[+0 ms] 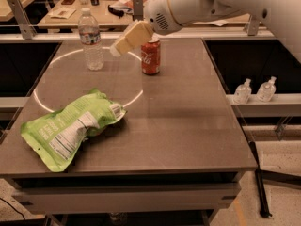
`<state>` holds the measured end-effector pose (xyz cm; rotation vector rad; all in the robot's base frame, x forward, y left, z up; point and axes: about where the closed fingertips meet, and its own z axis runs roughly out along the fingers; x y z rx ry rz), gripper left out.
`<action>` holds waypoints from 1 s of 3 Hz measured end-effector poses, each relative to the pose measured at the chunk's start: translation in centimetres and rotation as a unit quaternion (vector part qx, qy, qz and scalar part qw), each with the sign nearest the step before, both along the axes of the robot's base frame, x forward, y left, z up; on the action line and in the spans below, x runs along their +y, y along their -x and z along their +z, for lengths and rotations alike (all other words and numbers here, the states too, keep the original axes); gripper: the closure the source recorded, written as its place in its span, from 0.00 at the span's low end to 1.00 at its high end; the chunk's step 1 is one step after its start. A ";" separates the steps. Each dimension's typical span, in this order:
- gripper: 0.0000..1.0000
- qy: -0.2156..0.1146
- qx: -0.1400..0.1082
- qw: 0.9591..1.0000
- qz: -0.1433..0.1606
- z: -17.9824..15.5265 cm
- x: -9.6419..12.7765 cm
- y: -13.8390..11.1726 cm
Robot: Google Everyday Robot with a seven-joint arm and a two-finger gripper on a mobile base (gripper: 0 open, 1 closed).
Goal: Pick water bottle
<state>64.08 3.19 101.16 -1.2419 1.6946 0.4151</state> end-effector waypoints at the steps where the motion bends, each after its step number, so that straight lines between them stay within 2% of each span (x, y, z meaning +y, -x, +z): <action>1: 0.00 -0.018 0.013 0.999 0.032 -0.9 1.6 -1.9; 2: 0.00 -0.040 0.020 0.997 0.065 -1.3 2.4 -3.5; 3: 0.00 -0.040 0.020 0.997 0.066 -1.3 2.4 -3.5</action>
Offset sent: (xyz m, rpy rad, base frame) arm 0.0541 0.0251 -0.0168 0.1290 0.0587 0.2030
